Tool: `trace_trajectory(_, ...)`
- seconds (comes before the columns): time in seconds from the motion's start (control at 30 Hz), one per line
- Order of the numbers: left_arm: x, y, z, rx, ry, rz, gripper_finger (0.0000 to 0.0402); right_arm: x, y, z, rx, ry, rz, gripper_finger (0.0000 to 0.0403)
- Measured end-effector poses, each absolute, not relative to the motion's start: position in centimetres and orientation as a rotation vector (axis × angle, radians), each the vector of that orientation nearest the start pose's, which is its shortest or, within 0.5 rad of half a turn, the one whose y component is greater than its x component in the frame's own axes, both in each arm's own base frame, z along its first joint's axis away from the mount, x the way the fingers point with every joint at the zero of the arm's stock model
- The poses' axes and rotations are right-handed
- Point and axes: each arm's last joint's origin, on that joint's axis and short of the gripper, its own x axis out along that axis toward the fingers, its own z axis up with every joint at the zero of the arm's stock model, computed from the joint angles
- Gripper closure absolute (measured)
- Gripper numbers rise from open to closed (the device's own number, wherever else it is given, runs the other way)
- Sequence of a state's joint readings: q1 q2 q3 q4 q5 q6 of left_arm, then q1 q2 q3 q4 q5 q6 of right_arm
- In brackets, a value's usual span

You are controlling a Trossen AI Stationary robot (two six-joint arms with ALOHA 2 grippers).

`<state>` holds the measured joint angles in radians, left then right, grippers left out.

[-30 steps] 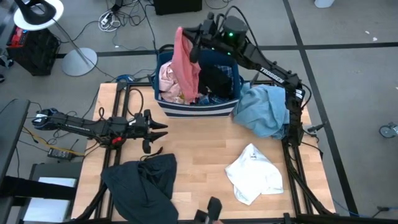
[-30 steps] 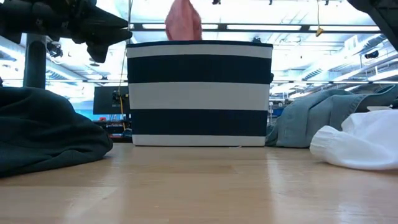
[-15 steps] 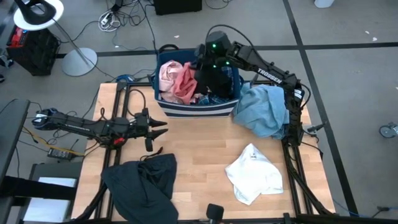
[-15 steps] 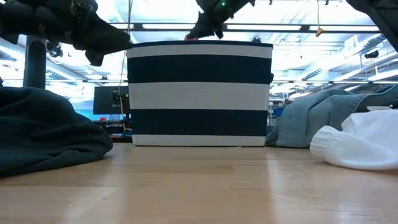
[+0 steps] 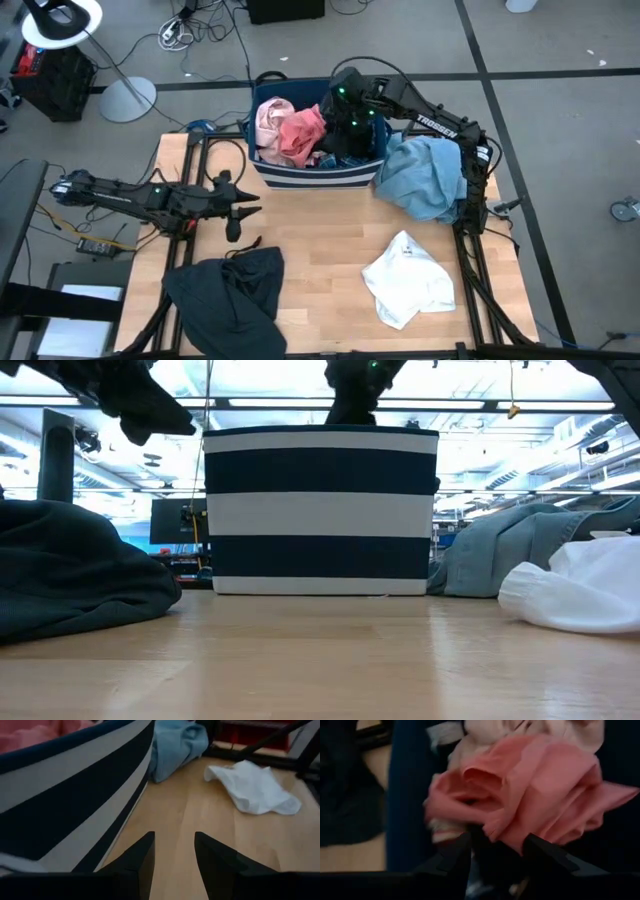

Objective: Sort clothes
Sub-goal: Put the green short into the blue laundry organizer

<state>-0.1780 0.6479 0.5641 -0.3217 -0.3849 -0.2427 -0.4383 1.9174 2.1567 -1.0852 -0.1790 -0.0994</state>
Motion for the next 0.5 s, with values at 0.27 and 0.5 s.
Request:
trace_trajectory(0.27, 13.9, -2.1, 26.4, -0.181, 0.442, 0.263, 0.0257, 34.1, -11.5, 42.8, 0.152, 0.802, -0.194, 0.0236)
trace_trajectory(0.5, 13.2, -2.7, 25.5, -0.253, 0.533, 0.259, 0.0257, 31.9, -5.3, 45.5, 0.094, 0.776, -0.208, 0.0248)
